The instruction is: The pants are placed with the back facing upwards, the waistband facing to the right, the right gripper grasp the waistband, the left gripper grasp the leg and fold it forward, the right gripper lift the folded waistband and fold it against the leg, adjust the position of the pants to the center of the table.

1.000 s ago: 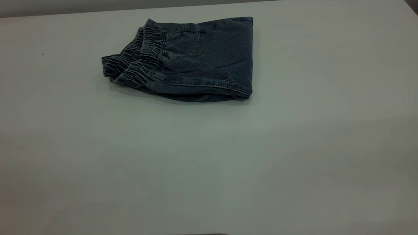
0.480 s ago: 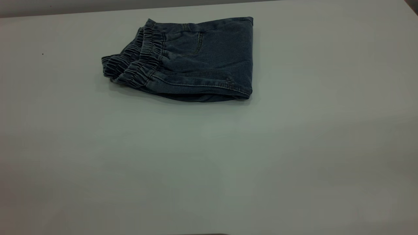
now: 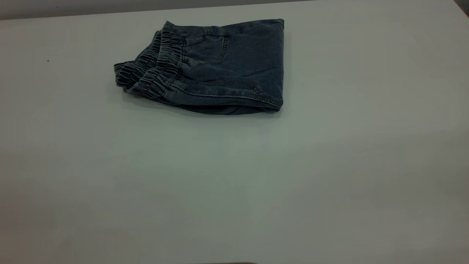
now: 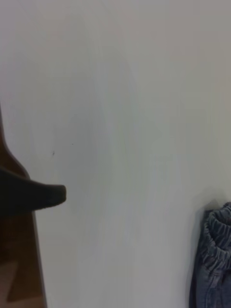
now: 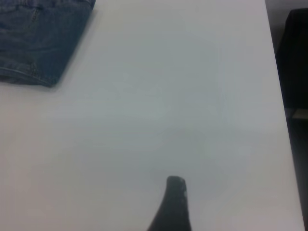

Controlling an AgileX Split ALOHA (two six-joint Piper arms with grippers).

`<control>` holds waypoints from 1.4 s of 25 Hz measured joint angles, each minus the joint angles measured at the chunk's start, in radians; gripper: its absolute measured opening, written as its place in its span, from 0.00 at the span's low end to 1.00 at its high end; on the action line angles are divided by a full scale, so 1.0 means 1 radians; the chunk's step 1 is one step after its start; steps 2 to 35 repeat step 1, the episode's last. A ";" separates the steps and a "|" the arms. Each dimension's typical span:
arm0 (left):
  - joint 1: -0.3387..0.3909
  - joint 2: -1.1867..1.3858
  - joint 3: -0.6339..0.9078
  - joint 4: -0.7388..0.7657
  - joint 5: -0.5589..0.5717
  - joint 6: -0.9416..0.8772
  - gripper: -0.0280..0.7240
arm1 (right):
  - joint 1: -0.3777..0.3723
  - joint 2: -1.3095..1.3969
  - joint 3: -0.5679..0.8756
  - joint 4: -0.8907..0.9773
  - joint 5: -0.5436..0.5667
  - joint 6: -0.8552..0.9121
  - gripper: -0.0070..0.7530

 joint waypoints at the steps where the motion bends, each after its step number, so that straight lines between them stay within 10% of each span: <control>1: 0.000 0.000 0.000 0.000 0.000 0.000 0.74 | 0.000 0.000 0.000 0.000 0.000 0.000 0.77; 35: 0.000 0.000 0.000 0.000 0.000 0.000 0.74 | 0.000 0.000 0.000 0.000 0.000 0.000 0.77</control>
